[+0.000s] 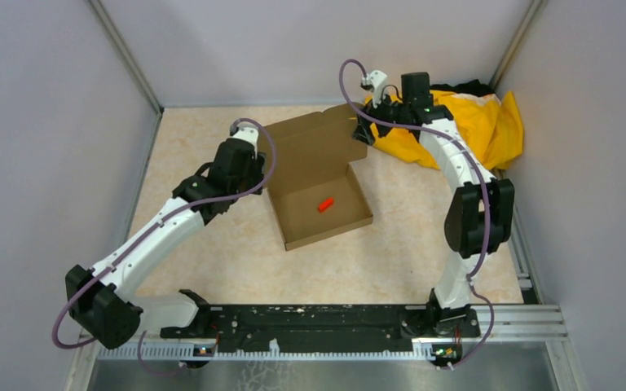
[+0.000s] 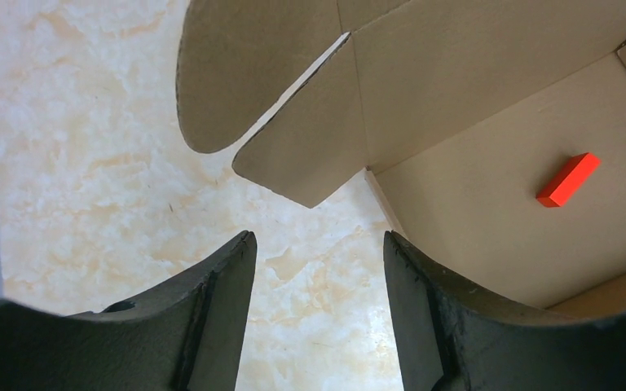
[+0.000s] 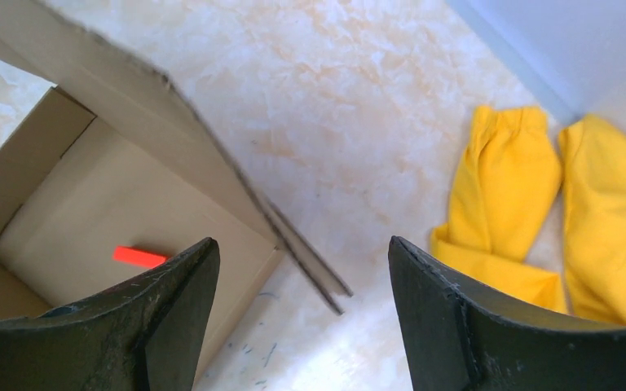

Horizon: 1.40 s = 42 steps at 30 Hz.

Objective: Fold the paper box

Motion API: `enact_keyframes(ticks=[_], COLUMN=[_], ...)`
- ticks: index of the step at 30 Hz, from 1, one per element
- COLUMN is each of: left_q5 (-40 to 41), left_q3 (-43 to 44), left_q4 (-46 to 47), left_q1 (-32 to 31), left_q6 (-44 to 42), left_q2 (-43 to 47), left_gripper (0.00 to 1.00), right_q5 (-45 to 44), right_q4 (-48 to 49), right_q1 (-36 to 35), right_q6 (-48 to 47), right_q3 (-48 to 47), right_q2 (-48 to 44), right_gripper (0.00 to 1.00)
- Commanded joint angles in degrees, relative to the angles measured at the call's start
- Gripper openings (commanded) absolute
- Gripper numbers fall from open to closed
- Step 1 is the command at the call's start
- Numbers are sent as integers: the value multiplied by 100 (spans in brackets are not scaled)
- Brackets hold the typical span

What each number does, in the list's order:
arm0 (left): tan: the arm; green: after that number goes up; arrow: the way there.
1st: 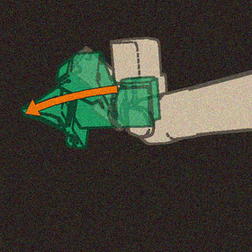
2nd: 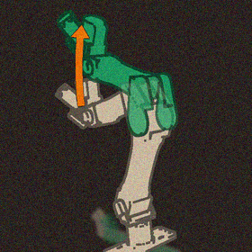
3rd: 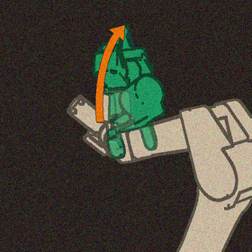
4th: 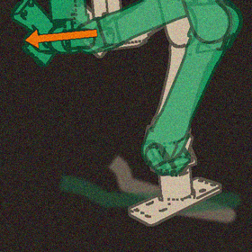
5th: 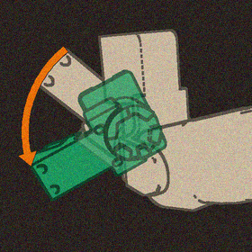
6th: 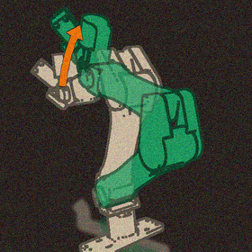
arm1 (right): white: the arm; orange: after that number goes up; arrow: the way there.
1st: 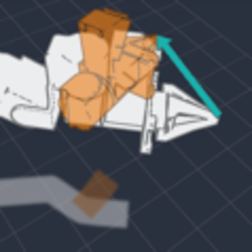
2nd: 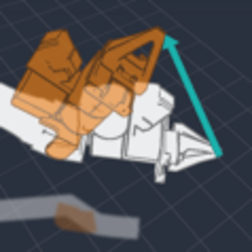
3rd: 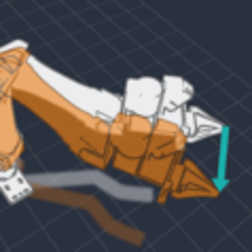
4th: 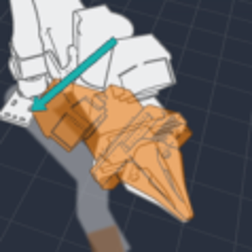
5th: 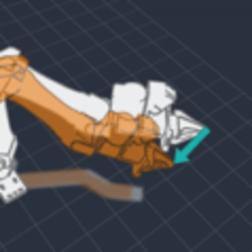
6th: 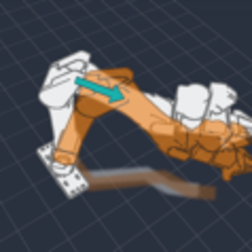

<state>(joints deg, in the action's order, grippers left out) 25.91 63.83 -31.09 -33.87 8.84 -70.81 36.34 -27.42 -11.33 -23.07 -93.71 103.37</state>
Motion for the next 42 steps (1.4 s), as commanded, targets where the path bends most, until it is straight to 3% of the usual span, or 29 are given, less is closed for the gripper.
enact_keyframes(ticks=[1, 7, 11, 18, 42], left_q5=[-57, 14, -60, -189, -398], left_q3=[78, 55, 96, 220, 316], left_q4=[146, 152, 189, 180, 190], left_q1=[70, 195, 274, 327, 511], left_q6=[-346, -522, -600, -664, -752], left_q2=[125, 126, 96, 40, 14], left_gripper=[65, 65, 65, 65, 64], right_q5=[312, 596, 821, 1094, 1163], right_q4=[-74, -29, -124, -282, -677], right_q1=[108, 201, 210, 208, 5], right_q6=[-643, -760, -795, -871, -862], right_q3=[-774, -819, -823, -908, -1386], right_q2=[124, 163, 186, 233, 563], right_gripper=[75, 72, 59, 50, 39])
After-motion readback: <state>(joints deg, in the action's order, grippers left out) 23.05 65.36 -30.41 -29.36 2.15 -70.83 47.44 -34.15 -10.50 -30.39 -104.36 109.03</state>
